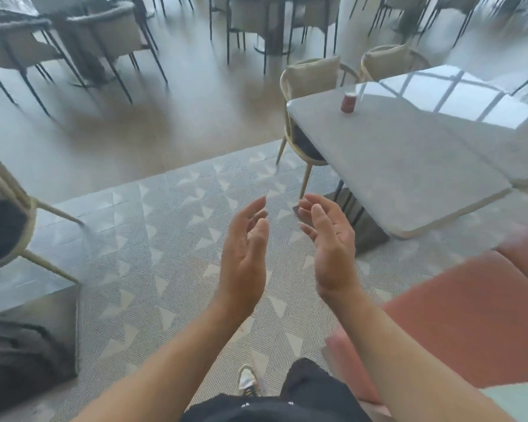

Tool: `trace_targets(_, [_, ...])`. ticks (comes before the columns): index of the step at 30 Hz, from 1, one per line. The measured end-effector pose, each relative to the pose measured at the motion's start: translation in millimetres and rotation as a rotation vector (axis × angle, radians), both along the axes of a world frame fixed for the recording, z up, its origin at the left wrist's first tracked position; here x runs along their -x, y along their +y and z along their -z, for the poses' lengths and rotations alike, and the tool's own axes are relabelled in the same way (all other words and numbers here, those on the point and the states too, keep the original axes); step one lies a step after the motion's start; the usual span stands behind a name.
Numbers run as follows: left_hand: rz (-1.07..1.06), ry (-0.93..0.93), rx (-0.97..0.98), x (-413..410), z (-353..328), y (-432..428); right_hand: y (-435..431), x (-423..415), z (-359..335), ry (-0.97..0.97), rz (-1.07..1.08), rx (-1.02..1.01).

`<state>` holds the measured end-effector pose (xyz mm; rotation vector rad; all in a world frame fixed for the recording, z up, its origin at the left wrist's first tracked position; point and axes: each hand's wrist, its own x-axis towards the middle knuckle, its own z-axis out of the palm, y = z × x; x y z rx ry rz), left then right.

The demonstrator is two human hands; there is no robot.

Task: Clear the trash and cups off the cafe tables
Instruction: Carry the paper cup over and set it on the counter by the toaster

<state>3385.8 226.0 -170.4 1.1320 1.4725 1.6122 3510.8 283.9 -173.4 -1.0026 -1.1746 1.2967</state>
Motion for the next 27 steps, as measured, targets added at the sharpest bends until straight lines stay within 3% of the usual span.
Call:
trace_targets(17, [0.204,-0.001,0.045,-44,35,380,351,-62,37,-0.037,0.228,0.091])
trace_targets(27, [0.189,-0.029,0.064,-70,36,569,518,-108,33,-0.07,0.339,0.142])
